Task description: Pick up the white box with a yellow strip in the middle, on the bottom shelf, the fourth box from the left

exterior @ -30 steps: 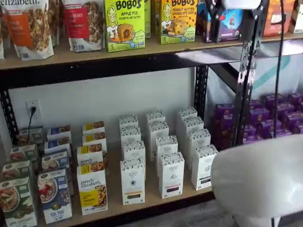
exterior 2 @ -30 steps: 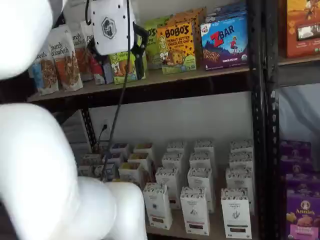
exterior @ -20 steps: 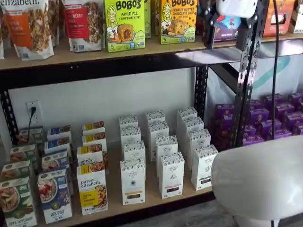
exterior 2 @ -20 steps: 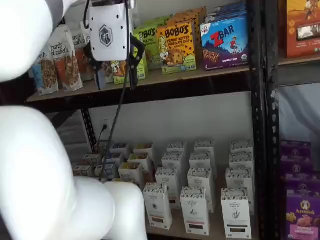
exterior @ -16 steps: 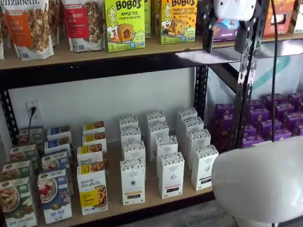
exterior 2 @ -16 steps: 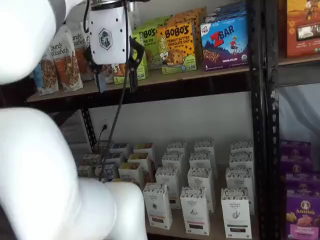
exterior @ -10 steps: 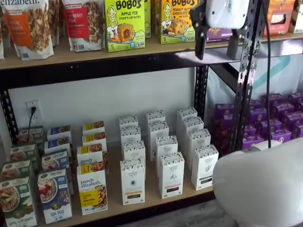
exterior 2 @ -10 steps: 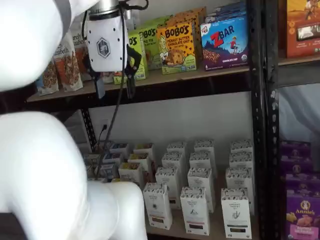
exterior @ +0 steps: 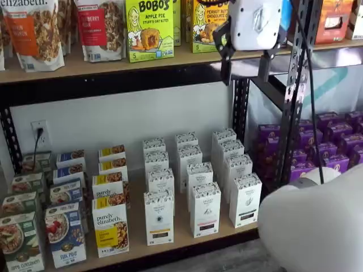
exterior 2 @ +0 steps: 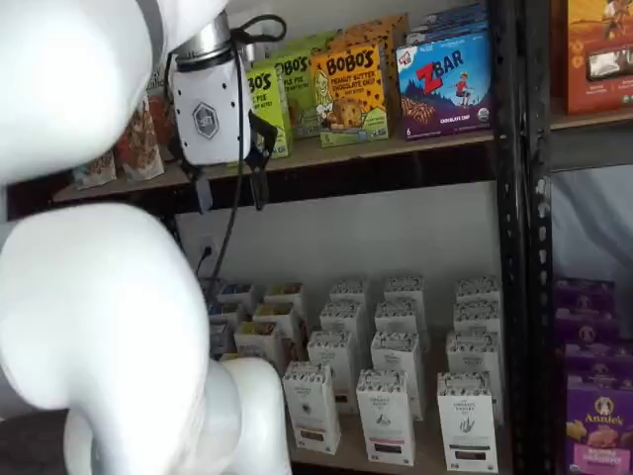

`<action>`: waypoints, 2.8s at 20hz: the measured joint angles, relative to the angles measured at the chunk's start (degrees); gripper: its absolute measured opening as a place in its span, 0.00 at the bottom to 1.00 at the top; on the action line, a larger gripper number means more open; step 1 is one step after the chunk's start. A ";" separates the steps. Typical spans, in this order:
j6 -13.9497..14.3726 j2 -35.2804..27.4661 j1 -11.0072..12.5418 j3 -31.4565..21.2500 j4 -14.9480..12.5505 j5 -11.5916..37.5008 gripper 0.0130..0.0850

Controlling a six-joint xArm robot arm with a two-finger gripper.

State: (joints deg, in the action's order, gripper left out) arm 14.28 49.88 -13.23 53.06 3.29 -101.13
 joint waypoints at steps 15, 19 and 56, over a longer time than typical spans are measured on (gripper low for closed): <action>4.46 -2.65 -4.94 -9.31 -3.21 14.12 1.00; 6.25 -4.74 -6.66 -11.13 -4.01 17.32 1.00; 7.34 -30.96 -11.44 -20.73 1.85 56.77 1.00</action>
State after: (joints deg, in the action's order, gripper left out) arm 21.62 18.93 -24.67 32.33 5.14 -44.36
